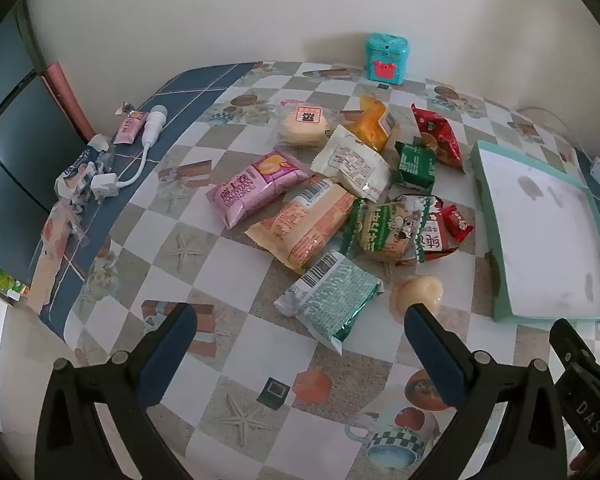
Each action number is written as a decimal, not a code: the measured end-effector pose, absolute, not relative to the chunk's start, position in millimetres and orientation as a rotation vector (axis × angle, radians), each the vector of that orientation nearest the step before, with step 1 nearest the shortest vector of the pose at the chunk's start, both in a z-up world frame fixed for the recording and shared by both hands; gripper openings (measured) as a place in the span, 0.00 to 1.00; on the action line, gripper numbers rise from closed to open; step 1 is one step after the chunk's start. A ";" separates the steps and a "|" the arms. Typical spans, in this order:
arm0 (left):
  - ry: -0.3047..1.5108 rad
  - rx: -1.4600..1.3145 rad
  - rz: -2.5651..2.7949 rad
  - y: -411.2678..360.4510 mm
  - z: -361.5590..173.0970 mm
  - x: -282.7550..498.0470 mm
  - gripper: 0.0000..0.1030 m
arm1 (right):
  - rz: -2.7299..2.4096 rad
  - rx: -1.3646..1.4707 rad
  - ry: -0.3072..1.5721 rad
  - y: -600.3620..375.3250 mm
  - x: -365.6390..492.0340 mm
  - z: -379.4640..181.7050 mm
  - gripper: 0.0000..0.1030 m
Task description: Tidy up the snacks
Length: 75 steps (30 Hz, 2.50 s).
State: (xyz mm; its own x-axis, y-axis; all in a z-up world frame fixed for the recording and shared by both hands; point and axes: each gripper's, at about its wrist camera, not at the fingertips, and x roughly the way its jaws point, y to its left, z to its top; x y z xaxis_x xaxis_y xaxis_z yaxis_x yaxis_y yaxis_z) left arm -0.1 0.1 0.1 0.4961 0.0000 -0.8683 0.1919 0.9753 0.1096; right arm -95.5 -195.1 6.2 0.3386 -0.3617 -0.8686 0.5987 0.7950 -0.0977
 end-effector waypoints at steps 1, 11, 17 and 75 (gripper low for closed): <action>1.047 0.201 -0.115 0.1 0.1 0.0 1.00 | -0.632 0.259 1.052 -195.1 -95.6 6.1 1.00; 1.057 0.178 -0.128 1.7 0.9 1.0 1.00 | -0.621 0.267 1.052 -194.5 -94.9 10.7 1.00; 1.065 0.155 -0.141 2.4 0.6 1.8 1.00 | -0.618 0.273 1.047 -194.2 -94.7 7.6 1.00; 1.139 0.049 -0.102 20.3 -9.7 9.5 1.00 | -0.617 0.277 1.050 -193.5 -94.6 6.9 1.00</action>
State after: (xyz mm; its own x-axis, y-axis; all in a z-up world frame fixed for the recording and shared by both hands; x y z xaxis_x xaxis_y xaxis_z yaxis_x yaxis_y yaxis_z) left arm 9.5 20.3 -9.7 0.4147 -0.0557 -0.9082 0.1061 0.9943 -0.0125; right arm -94.6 -193.5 6.9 0.3505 -0.3408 -0.8724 0.5960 0.7997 -0.0729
